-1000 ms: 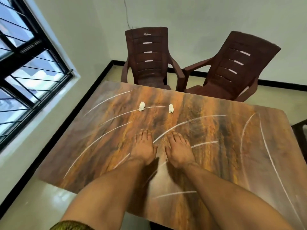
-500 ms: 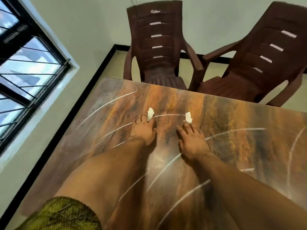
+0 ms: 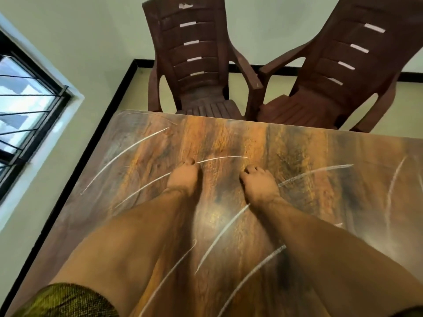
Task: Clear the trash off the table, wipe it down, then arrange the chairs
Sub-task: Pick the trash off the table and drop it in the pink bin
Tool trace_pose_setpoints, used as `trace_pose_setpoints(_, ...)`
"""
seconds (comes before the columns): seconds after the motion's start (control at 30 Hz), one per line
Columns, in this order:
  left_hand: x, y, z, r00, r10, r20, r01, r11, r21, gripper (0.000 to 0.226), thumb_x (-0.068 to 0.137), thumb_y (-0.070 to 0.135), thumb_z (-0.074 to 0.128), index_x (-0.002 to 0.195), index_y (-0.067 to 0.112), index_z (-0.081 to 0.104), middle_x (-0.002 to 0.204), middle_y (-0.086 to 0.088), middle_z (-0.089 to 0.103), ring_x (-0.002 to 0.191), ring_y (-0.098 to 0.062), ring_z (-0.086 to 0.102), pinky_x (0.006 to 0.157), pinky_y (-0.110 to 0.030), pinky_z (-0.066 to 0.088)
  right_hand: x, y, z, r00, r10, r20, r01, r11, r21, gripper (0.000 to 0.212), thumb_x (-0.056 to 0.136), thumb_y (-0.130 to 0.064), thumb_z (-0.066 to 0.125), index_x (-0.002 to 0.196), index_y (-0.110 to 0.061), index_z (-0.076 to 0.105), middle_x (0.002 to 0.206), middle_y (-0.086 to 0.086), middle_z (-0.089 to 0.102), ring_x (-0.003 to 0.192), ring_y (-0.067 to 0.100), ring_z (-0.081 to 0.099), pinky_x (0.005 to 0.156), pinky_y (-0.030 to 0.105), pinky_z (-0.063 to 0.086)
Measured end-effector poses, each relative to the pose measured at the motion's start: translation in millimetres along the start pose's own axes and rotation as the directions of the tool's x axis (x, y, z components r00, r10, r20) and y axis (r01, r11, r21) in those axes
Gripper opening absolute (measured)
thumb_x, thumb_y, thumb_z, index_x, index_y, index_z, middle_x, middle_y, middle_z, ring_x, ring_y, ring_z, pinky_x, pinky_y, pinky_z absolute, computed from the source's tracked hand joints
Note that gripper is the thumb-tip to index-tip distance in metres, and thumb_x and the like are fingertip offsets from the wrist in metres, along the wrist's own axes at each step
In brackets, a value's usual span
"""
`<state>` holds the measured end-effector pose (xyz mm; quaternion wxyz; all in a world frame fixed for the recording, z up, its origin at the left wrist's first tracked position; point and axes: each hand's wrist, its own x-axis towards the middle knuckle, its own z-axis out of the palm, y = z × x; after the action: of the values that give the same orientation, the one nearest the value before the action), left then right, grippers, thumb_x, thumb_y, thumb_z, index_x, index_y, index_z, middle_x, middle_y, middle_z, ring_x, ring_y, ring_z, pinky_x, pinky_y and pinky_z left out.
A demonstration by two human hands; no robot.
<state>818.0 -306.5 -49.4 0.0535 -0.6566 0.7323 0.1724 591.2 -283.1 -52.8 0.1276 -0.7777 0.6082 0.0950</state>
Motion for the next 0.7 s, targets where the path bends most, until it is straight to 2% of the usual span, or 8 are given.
trace_pose_setpoints(0.13,-46,17,6,0.999,-0.041,-0.003,0.04,0.994,-0.104,0.027,0.1,0.013,0.049,0.125,0.008,0.058,0.13,-0.014,0.058,0.113,-0.036,0.06,0.103,-0.045,0.047,-56,4,8,0.999,0.014,-0.034,-0.011,0.997,0.072,0.032,0.098,-0.022,0.044,0.127,-0.022,0.058,0.133,0.007,0.052,0.122,0.028,0.049,0.103,0.043,0.039)
trace_pose_setpoints(0.23,-93,37,15,0.998,0.061,0.002,-0.061,0.997,-0.054,0.024,0.1,0.024,0.05,0.116,0.01,0.061,0.125,-0.014,0.056,0.111,-0.035,0.059,0.097,-0.043,0.048,-116,9,16,0.993,0.065,-0.096,-0.053,0.991,0.125,0.03,0.1,-0.023,0.043,0.125,-0.024,0.059,0.131,0.006,0.054,0.122,0.028,0.049,0.102,0.041,0.038)
trace_pose_setpoints(0.37,-156,85,41,0.971,0.239,0.021,-0.238,0.969,-0.061,0.023,0.1,0.027,0.052,0.117,0.015,0.061,0.124,-0.01,0.053,0.114,-0.031,0.054,0.098,-0.041,0.045,-213,19,36,0.984,0.146,-0.099,-0.123,0.97,0.212,0.026,0.096,-0.023,0.051,0.12,-0.022,0.062,0.127,0.006,0.055,0.118,0.029,0.051,0.098,0.04,0.042)
trace_pose_setpoints(0.57,-243,206,76,0.826,0.561,0.061,-0.558,0.828,-0.059,0.026,0.094,0.02,0.059,0.12,0.016,0.062,0.126,-0.01,0.054,0.12,-0.029,0.05,0.103,-0.037,0.041,-367,42,65,0.953,0.285,-0.108,-0.244,0.926,0.29,0.031,0.092,-0.022,0.055,0.122,-0.023,0.063,0.133,0.004,0.055,0.123,0.029,0.05,0.096,0.04,0.042)
trace_pose_setpoints(0.7,-283,275,94,0.738,0.659,0.143,-0.67,0.742,0.039,0.021,0.097,0.022,0.055,0.115,0.015,0.062,0.123,-0.009,0.053,0.117,-0.03,0.051,0.095,-0.041,0.045,-446,67,69,0.897,0.427,-0.112,-0.375,0.872,0.314,0.034,0.093,-0.027,0.045,0.122,-0.02,0.063,0.132,0.007,0.055,0.122,0.031,0.05,0.098,0.039,0.038)
